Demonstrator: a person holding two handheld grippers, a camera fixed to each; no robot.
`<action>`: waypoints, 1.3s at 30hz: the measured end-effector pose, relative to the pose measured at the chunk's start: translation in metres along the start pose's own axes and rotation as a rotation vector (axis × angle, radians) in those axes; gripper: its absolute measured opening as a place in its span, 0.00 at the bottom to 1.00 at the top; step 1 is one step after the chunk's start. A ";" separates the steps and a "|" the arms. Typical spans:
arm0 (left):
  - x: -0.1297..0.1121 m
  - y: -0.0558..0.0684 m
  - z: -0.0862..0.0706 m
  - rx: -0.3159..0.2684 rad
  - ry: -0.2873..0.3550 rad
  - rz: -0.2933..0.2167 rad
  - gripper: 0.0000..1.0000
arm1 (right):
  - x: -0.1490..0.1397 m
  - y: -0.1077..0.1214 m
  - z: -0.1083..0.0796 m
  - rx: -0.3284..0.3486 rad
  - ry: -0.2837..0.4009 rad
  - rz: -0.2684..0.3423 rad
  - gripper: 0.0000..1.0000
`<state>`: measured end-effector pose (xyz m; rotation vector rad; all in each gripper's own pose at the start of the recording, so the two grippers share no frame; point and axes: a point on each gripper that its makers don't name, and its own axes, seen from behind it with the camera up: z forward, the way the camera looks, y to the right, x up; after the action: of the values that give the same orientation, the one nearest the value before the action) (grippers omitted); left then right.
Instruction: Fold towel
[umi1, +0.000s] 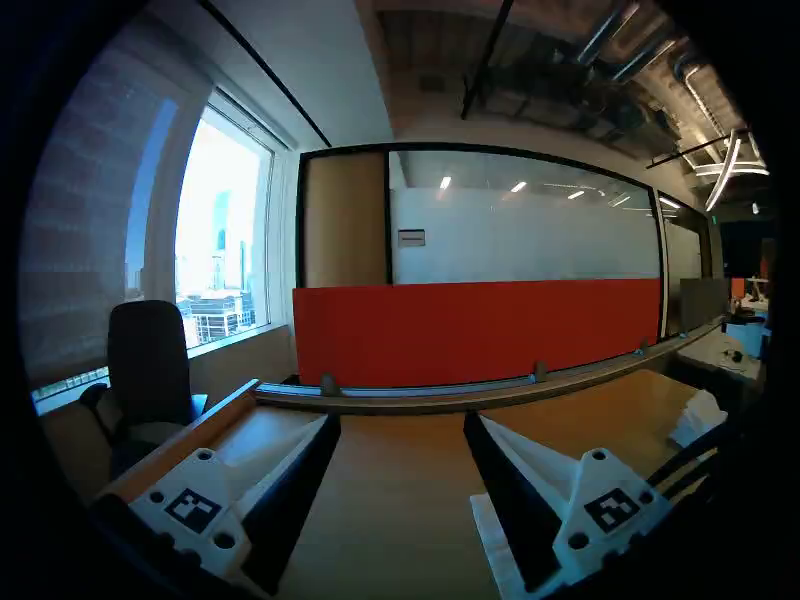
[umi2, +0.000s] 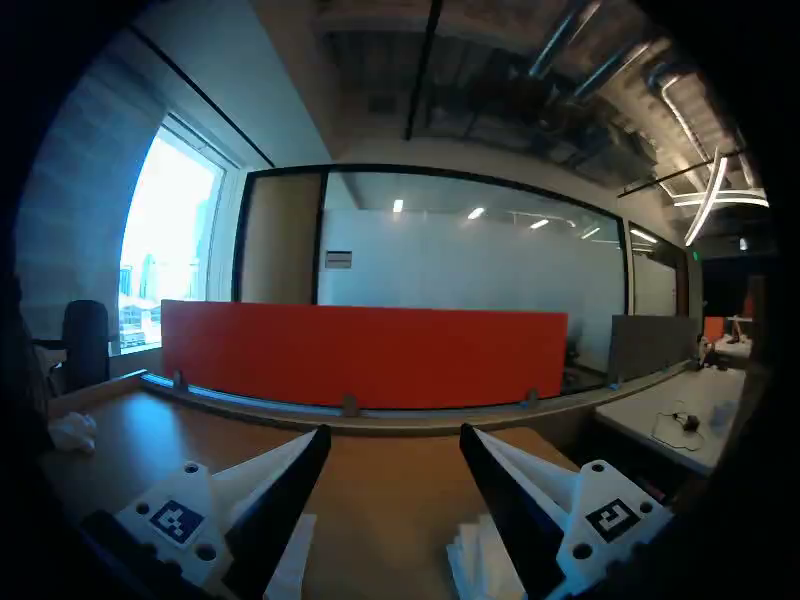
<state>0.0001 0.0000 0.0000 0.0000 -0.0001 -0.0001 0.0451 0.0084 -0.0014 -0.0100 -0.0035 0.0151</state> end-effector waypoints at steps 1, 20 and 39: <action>0.001 0.000 0.000 0.000 -0.002 -0.001 0.91 | 0.004 0.000 0.000 -0.001 0.000 0.002 1.00; -0.002 0.021 -0.002 -0.114 -0.127 -0.002 0.91 | 0.027 -0.026 0.007 0.112 -0.064 -0.063 1.00; -0.025 0.064 -0.009 -0.392 -0.293 0.095 0.92 | -0.003 -0.077 0.003 0.394 -0.246 -0.183 1.00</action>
<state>-0.0254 0.0645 -0.0091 -0.3917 -0.2929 0.0951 0.0437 -0.0689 0.0023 0.3863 -0.2468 -0.1660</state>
